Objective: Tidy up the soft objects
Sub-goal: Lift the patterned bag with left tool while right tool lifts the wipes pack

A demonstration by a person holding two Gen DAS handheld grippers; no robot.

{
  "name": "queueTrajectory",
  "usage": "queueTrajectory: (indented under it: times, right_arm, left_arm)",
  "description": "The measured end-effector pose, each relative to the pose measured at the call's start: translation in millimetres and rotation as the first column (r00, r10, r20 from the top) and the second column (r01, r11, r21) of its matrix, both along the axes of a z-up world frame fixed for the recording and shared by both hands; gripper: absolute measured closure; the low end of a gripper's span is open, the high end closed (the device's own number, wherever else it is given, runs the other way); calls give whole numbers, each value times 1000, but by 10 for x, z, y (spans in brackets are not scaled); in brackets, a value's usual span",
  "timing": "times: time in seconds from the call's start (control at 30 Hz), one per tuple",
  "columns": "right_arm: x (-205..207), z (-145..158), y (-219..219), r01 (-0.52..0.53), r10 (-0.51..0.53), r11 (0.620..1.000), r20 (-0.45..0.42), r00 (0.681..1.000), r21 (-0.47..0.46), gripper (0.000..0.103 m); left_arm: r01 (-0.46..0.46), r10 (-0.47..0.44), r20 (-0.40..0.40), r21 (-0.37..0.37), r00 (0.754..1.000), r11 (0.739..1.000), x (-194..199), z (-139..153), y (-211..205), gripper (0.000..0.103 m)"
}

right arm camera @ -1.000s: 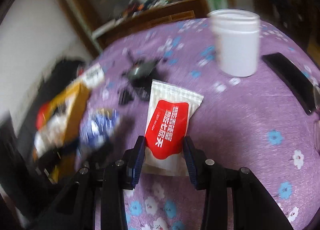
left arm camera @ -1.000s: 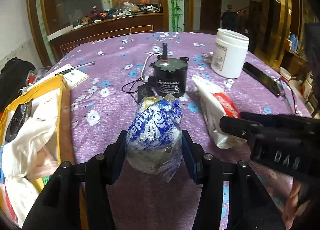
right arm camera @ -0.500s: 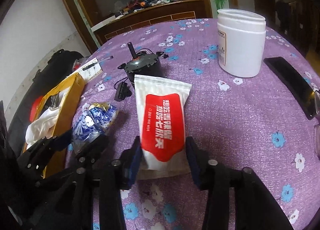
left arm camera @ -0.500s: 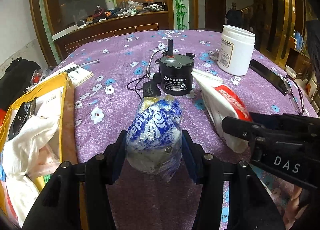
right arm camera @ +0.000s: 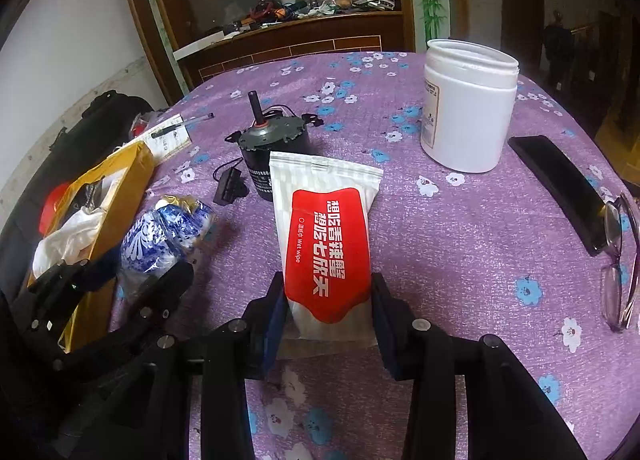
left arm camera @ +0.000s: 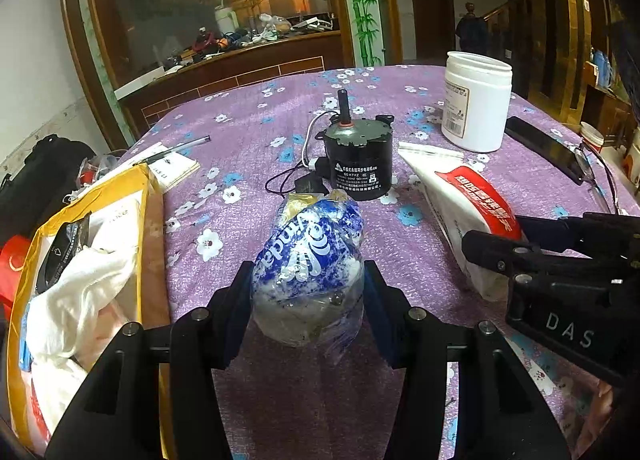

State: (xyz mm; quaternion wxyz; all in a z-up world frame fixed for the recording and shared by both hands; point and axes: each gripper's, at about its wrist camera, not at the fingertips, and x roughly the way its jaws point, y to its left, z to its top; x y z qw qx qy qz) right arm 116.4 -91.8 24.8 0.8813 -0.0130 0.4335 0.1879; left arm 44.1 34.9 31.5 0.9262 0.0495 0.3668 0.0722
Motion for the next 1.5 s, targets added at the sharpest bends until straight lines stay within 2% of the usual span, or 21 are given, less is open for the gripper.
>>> queueTrajectory:
  times: [0.2,0.37,0.6,0.8,1.13,1.5]
  right_arm:
    - [-14,-27,40,-10,10,1000,17,1000,-26,62]
    - [3,-45,9,3,-3,1000,10,1000,6,62]
    - [2,-39,14,6,-6,1000,5,1000,5,61]
    - [7,-20,-14,7,-7,1000,0,1000,30,62]
    - [-45,82,-58,20,-22,999,48,999,48,62]
    - [-70,144,-96,30,-34,997,74,997,66,62]
  left_arm:
    - [2,-2,-3,19,1000,1000,2,-5,-23,52]
    - [5,-4,-12,17,1000,1000,17,-24,-36,52]
    - [2,-1,-27,17,1000,1000,40,-46,-39,52]
    - [-6,6,-1,32,1000,999,6,-18,-46,52]
    - [-7,5,40,47,999,999,-43,35,-69,52]
    - [-14,11,82,36,997,999,-84,103,-37,52]
